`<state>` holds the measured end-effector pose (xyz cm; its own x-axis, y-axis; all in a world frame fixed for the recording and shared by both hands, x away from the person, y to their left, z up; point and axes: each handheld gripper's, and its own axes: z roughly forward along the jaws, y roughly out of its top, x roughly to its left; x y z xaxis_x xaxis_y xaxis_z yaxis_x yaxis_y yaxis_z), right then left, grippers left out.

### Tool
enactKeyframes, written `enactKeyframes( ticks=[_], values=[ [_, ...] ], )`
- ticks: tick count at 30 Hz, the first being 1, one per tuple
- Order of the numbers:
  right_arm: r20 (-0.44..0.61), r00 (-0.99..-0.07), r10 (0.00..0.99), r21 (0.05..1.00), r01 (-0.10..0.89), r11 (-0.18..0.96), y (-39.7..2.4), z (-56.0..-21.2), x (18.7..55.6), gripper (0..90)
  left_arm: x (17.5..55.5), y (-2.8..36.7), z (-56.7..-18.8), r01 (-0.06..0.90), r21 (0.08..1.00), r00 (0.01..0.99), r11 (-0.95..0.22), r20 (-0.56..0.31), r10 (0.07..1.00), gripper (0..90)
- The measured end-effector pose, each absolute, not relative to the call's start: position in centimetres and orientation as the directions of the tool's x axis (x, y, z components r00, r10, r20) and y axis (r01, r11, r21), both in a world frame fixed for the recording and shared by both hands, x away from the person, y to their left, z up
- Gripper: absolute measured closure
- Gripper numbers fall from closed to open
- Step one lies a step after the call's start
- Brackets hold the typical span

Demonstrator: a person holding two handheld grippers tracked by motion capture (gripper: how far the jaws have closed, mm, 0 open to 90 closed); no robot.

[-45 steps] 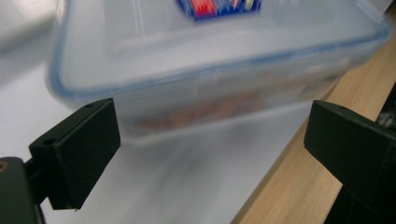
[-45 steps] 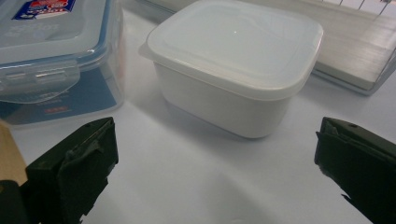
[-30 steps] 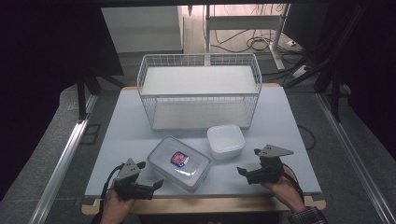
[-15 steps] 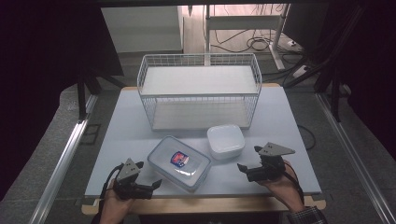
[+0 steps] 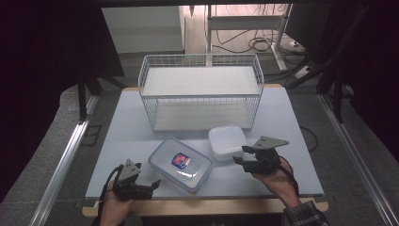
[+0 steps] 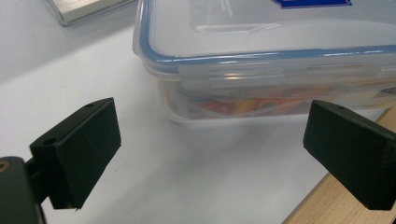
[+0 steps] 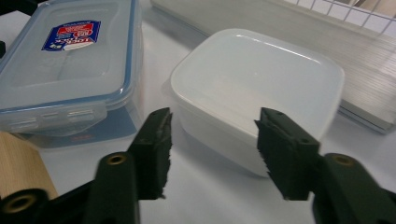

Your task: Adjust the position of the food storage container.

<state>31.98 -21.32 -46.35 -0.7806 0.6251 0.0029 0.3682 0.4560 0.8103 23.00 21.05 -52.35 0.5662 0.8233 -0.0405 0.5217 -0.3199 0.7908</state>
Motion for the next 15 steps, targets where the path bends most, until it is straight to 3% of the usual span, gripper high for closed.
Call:
enactKeyframes(
  ticks=[2, 3, 10, 15],
  values=[
    [0.003, -0.784, 0.62, 0.805, 0.37, 0.464, -21.0, -46.3, 32.2, 51.2, 23.0, 21.0, -52.4, 0.523, 0.79, 0.567, -0.321, -0.04, 0.823, 3.7],
    [0.0, -0.798, 0.603, 0.793, 0.367, 0.486, -20.5, -46.2, 32.6, 58.7, 23.0, 21.0, -52.4, 0.521, 0.79, 0.57, -0.324, -0.039, 0.821, 3.7],
    [-0.001, -0.812, 0.584, 0.777, 0.368, 0.512, -18.9, -46.1, 33.9, 69.2, 23.1, 20.7, -52.5, 0.525, 0.776, 0.58, -0.35, -0.026, 0.814, 3.6],
    [0.008, -0.832, 0.554, 0.771, 0.358, 0.526, -17.5, -46.2, 35.1, 84.9, 23.0, 20.7, -52.5, 0.522, 0.776, 0.582, -0.354, -0.021, 0.813, 3.7]
  ],
)
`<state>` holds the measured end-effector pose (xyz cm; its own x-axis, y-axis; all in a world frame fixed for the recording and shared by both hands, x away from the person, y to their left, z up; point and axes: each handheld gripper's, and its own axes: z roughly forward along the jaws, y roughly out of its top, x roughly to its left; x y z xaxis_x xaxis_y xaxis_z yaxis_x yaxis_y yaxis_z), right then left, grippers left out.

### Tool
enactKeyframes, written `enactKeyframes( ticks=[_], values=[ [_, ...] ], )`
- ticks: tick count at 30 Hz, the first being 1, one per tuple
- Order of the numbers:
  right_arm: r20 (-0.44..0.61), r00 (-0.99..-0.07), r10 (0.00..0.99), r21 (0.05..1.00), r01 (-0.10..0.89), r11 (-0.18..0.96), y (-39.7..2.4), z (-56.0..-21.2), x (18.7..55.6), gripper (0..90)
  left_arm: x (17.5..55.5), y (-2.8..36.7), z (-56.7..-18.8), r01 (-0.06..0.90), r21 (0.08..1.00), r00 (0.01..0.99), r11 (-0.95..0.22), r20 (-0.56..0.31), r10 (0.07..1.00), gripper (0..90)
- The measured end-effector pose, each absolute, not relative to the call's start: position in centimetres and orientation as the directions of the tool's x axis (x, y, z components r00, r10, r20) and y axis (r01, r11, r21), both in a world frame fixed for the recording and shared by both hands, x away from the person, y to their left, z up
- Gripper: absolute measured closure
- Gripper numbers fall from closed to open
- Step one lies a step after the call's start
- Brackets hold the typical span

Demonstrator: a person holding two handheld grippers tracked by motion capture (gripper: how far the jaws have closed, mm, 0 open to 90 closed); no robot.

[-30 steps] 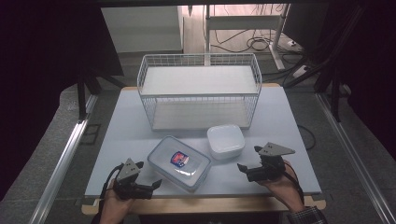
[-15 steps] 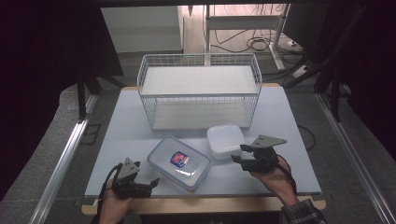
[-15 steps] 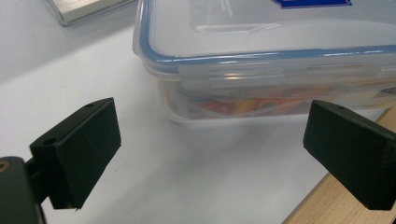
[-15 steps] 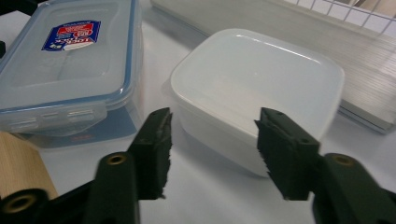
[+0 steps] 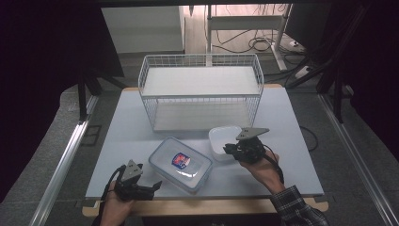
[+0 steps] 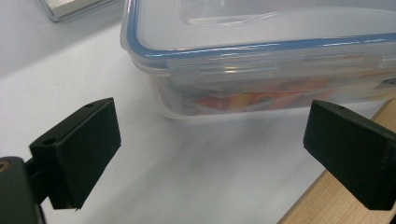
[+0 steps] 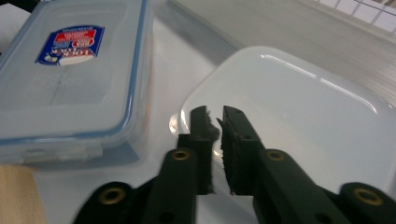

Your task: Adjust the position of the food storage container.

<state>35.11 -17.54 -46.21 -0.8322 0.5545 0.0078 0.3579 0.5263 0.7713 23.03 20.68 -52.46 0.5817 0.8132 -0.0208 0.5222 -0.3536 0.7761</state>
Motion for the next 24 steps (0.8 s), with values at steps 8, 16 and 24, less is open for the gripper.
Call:
enactKeyframes(
  ticks=[8, 16, 24],
  values=[
    [-0.028, -0.853, 0.522, 0.77, 0.314, 0.555, -14.7, -45.8, 36.8, 89.5, 23.0, 20.6, -52.5, 0.521, 0.773, 0.585, -0.361, -0.016, 0.811, 3.8],
    [-0.058, -0.871, 0.488, 0.749, 0.285, 0.598, -11.6, -46.6, 39.0, 89.4, 23.0, 20.5, -52.5, 0.516, 0.774, 0.591, -0.367, -0.011, 0.807, 3.8],
    [-0.101, -0.87, 0.483, 0.696, 0.285, 0.659, -9.5, -47.5, 40.3, 89.5, 23.0, 20.4, -52.6, 0.518, 0.77, 0.594, -0.374, -0.009, 0.804, 3.8]
  ],
)
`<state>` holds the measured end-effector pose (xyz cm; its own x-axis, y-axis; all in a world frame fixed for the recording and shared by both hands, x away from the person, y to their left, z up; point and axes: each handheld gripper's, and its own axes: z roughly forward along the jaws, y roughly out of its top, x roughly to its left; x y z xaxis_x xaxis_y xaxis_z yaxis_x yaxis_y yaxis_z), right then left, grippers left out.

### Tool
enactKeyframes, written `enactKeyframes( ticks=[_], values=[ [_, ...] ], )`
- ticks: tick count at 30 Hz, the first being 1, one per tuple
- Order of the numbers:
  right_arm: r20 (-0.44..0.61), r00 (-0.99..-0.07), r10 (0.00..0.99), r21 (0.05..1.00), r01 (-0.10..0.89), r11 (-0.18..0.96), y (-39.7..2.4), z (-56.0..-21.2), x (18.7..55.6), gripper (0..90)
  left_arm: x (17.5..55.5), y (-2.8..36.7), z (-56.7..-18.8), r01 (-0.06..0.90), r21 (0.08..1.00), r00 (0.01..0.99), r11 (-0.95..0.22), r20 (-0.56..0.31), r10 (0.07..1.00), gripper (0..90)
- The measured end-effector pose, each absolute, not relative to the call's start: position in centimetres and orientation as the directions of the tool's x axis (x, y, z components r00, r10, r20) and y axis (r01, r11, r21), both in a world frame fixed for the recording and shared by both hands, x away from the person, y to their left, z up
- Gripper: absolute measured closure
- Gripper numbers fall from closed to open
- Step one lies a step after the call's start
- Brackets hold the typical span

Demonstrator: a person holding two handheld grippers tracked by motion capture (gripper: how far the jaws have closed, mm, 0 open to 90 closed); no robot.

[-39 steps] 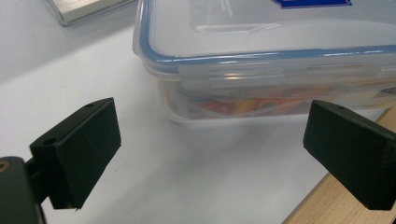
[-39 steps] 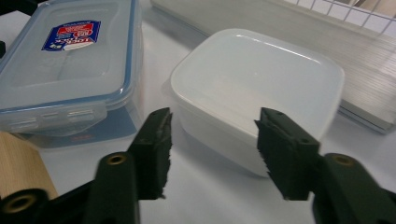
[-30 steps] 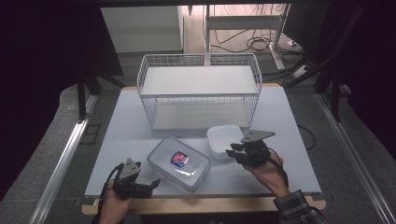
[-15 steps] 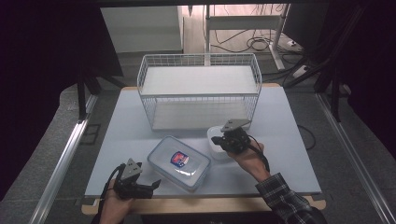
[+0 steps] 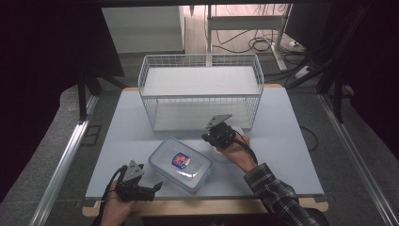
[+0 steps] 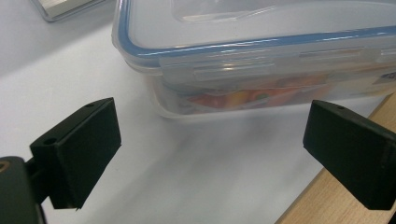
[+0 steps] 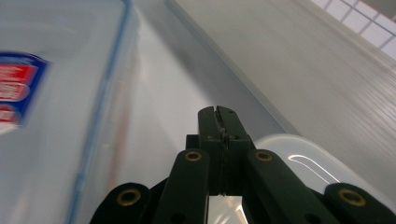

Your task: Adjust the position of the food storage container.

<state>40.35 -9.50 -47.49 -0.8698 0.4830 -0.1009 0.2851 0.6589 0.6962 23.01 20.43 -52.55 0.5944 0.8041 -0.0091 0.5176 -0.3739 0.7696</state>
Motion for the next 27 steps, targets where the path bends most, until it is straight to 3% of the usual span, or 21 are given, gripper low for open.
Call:
enactKeyframes(
  ticks=[10, 27],
  values=[
    [-0.104, -0.831, 0.546, 0.695, 0.331, 0.638, -11.4, -47.5, 41.3, 89.5, 23.0, 20.3, -52.6, 0.517, 0.765, 0.6, -0.385, -0.003, 0.8, 3.8],
    [-0.128, -0.73, 0.671, 0.715, 0.401, 0.573, -19.2, -47.4, 40.5, 89.5, 23.1, 20.2, -52.7, 0.527, 0.754, 0.6, -0.393, -0.002, 0.8, 3.8]
  ],
)
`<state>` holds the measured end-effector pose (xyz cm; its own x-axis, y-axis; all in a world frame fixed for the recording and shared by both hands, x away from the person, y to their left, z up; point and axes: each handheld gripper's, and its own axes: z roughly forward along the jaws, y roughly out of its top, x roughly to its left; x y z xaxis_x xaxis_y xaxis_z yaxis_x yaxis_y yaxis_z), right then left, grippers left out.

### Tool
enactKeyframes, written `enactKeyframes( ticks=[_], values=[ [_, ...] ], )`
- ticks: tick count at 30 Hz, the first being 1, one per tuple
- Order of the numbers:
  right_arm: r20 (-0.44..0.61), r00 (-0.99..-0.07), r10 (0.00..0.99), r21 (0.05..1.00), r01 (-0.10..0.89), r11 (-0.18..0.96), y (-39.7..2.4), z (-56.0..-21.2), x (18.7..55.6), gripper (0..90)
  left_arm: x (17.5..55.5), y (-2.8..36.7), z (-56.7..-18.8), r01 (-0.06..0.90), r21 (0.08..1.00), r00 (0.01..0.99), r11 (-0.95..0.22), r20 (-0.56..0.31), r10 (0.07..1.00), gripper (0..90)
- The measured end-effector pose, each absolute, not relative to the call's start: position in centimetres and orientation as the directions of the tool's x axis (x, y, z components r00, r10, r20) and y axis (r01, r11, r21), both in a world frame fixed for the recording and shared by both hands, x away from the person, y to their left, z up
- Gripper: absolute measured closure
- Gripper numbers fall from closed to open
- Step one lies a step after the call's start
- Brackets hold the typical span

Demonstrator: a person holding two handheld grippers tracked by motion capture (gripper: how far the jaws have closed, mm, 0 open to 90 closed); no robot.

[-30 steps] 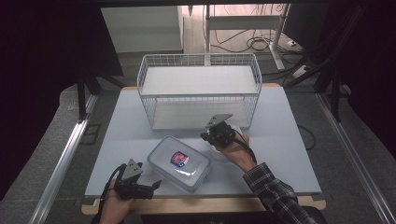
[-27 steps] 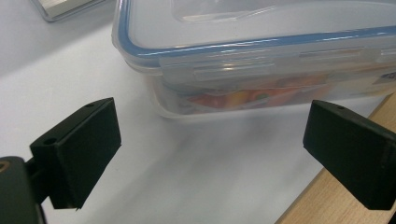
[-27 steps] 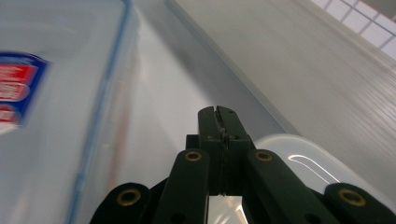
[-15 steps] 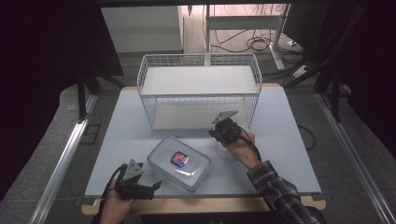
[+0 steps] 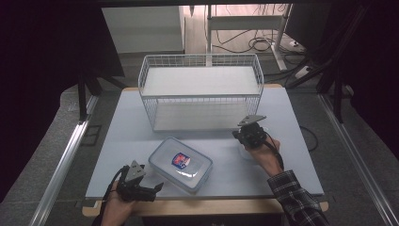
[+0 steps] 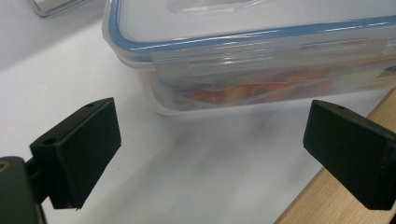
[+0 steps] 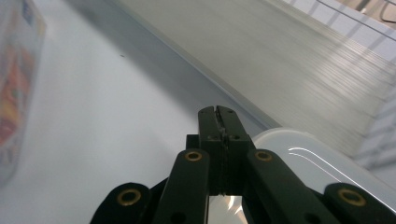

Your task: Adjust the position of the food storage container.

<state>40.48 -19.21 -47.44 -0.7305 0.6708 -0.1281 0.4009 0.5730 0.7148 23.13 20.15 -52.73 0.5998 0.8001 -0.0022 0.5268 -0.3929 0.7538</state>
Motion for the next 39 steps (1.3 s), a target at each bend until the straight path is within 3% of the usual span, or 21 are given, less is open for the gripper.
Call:
enactKeyframes(
  ticks=[16, 22, 25, 29, 30, 31, 34, 36, 39],
  values=[
    [-0.082, -0.618, 0.782, 0.739, 0.488, 0.464, -26.3, -47.2, 39.7, 89.3, 23.2, 20.1, -52.8, 0.544, 0.756, 0.602, -0.364, -0.049, 0.797, 3.8],
    [-0.095, -0.625, 0.775, 0.747, 0.469, 0.47, -26.4, -46.9, 38.7, 86.7, 23.3, 20.2, -52.7, 0.563, 0.752, 0.593, -0.342, -0.08, 0.801, 4.8],
    [-0.079, -0.639, 0.765, 0.769, 0.449, 0.455, -26.2, -46.4, 37.9, 85.2, 23.2, 20.5, -52.4, 0.564, 0.751, 0.589, -0.343, -0.075, 0.805, 12.2],
    [-0.053, -0.661, 0.749, 0.781, 0.439, 0.443, -26.0, -46.1, 36.8, 84.4, 23.4, 21.5, -52.2, 0.576, 0.75, 0.578, -0.325, -0.093, 0.811, 37.8],
    [-0.053, -0.661, 0.749, 0.781, 0.439, 0.443, -26.0, -46.1, 36.8, 84.4, 23.5, 21.8, -52.2, 0.58, 0.753, 0.572, -0.31, -0.106, 0.813, 37.8],
    [-0.036, -0.675, 0.737, 0.785, 0.438, 0.439, -25.8, -46.0, 36.2, 84.2, 23.8, 22.2, -52.1, 0.575, 0.761, 0.564, -0.301, -0.102, 0.82, 48.6],
    [-0.015, -0.693, 0.721, 0.784, 0.44, 0.438, -25.5, -46.1, 35.6, 84.3, 24.3, 22.5, -52.1, 0.571, 0.764, 0.557, -0.301, -0.091, 0.826, 57.5],
    [0.002, -0.729, 0.684, 0.789, 0.422, 0.447, -24.8, -46.0, 34.4, 84.3, 25.1, 22.5, -52.2, 0.578, 0.754, 0.55, -0.312, -0.077, 0.832, 71.9],
    [0.004, -0.749, 0.663, 0.787, 0.411, 0.46, -24.4, -45.9, 33.8, 84.3, 26.1, 22.3, -52.6, 0.595, 0.733, 0.537, -0.329, -0.057, 0.842, 76.8]
  ],
)
